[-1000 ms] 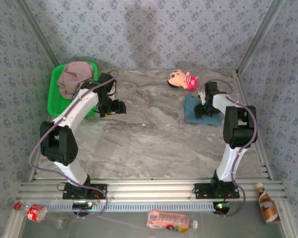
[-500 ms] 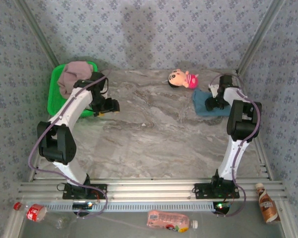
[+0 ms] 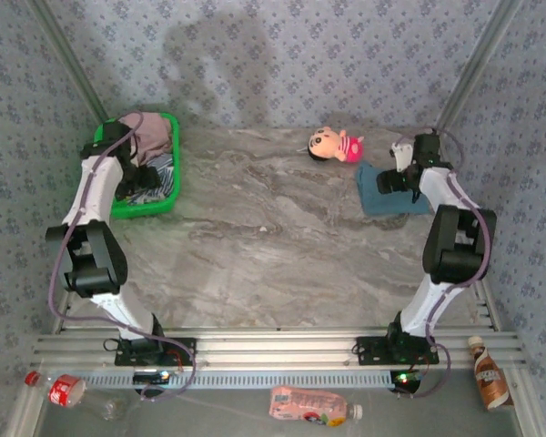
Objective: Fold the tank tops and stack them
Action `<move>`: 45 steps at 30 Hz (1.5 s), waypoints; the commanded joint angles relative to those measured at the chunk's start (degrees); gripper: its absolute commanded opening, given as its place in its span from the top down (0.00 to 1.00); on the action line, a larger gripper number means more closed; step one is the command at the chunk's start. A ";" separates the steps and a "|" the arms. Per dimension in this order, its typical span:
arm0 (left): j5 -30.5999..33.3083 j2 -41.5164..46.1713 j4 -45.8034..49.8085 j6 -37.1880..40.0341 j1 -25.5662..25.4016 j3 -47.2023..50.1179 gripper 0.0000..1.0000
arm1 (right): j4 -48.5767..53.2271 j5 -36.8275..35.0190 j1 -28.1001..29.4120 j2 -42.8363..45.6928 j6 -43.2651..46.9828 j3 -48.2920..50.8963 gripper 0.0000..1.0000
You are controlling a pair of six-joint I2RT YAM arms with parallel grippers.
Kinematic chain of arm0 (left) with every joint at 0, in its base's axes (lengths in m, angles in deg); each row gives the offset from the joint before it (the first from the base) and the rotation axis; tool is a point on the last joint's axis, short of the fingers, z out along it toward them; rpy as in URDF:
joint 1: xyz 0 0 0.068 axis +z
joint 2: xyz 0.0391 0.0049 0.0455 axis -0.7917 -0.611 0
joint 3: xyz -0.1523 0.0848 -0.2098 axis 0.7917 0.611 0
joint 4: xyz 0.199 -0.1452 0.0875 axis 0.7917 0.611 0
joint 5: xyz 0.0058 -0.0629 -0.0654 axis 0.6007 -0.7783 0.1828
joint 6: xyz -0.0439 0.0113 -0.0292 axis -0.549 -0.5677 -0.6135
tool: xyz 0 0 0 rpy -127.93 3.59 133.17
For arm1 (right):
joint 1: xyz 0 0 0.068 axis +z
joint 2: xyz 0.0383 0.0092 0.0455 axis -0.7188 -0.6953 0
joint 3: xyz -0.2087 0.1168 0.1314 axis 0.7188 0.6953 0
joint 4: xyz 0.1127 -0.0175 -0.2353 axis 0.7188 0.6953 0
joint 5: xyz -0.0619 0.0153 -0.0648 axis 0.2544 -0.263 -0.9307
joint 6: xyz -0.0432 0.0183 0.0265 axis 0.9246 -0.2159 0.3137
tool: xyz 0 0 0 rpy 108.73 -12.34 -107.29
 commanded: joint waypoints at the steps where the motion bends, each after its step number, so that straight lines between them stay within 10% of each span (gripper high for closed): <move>1: -0.42 -4.08 -8.39 3.51 1.51 -2.35 0.28 | -3.16 7.07 3.08 5.56 -6.08 4.44 0.16; 17: -13.04 -26.09 -7.22 10.09 3.75 -19.64 0.39 | -9.67 10.28 26.49 18.17 -23.85 19.26 0.14; 24: -11.54 -27.73 -4.69 11.07 3.68 -23.61 0.99 | -8.26 9.05 28.04 17.82 -23.67 17.64 0.14; 35: -8.35 -10.78 2.60 7.93 3.71 -32.66 1.00 | -15.40 11.58 29.22 18.01 -28.08 17.91 0.13; 45: -18.73 0.91 9.50 -1.59 -1.11 -46.70 1.00 | -21.54 15.79 29.22 20.46 -35.72 15.29 0.11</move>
